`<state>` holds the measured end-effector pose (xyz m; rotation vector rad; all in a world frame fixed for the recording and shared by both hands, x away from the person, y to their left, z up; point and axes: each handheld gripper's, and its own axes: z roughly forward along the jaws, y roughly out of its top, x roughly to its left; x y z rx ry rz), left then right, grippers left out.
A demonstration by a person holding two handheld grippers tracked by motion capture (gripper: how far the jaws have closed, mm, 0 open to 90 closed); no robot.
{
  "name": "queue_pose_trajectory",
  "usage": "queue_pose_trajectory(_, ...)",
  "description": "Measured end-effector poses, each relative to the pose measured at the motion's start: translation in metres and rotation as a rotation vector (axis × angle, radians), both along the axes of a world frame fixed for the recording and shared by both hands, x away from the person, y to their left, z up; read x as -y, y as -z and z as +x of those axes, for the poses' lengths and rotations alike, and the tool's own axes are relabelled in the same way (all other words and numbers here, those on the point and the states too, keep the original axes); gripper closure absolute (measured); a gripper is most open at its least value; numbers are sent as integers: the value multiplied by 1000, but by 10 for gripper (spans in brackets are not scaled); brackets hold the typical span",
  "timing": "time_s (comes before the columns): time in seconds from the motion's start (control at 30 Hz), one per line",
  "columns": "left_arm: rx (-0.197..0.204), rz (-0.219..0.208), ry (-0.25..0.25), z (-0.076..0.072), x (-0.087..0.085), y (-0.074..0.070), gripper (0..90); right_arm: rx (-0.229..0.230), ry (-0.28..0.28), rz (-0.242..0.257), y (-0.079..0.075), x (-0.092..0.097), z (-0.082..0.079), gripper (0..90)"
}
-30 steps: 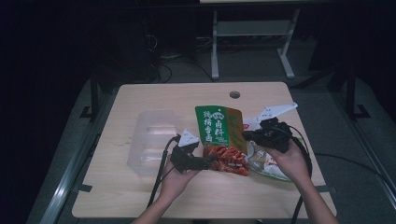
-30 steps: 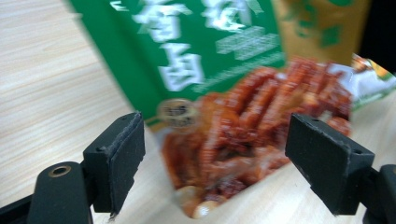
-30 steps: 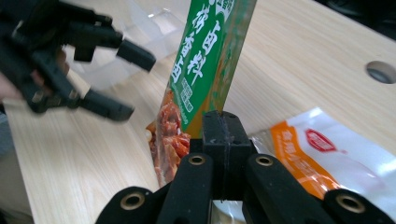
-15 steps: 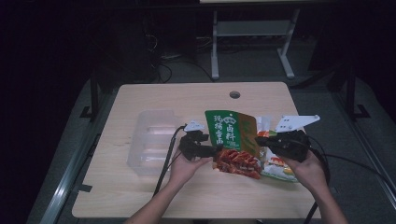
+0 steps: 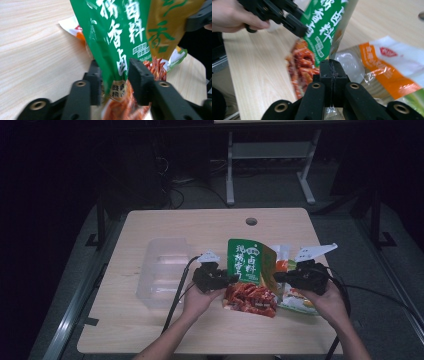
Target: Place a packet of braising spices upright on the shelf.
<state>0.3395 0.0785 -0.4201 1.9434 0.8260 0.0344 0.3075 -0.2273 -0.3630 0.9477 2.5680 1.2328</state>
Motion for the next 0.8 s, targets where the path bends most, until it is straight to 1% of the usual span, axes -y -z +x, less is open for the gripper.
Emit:
queue_pose_trajectory(0.07,-20,-11,5,-1,-1,4,717,-40,0,18,8,1,5,872)
queue_pose_trajectory(0.1,-21,-7,6,-2,-1,5,740,-47,1,20,12,2,7,868)
queue_pose_trajectory(0.13,-21,-5,6,-3,0,6,752,-67,6,23,14,2,8,865)
queue_pose_trajectory(0.2,-19,-1,10,-4,0,7,767,-84,1,26,18,2,10,842)
queue_pose_trajectory(0.27,-13,-8,15,-6,2,6,788,-101,2,15,23,1,12,815)
queue_pose_trajectory(0.33,-8,5,15,-7,4,6,792,-126,2,16,27,-1,14,800)
queue_pose_trajectory(0.4,-11,8,14,-7,4,6,790,-135,6,11,31,-2,16,777)
queue_pose_trajectory(0.47,-13,8,14,-7,2,7,789,-157,13,29,34,-4,17,728)
queue_pose_trajectory(0.57,-17,19,12,-9,2,8,788,-182,16,28,40,-7,19,714)
queue_pose_trajectory(0.6,-15,19,13,-10,1,8,788,-183,15,27,41,-8,20,711)
queue_pose_trajectory(0.67,-15,19,10,-10,1,8,788,-213,19,26,44,-12,23,705)
queue_pose_trajectory(0.7,-15,19,7,-11,1,8,788,-213,19,26,44,-12,23,705)
queue_pose_trajectory(0.8,-9,23,9,-12,0,8,788,-242,18,30,47,-15,26,699)
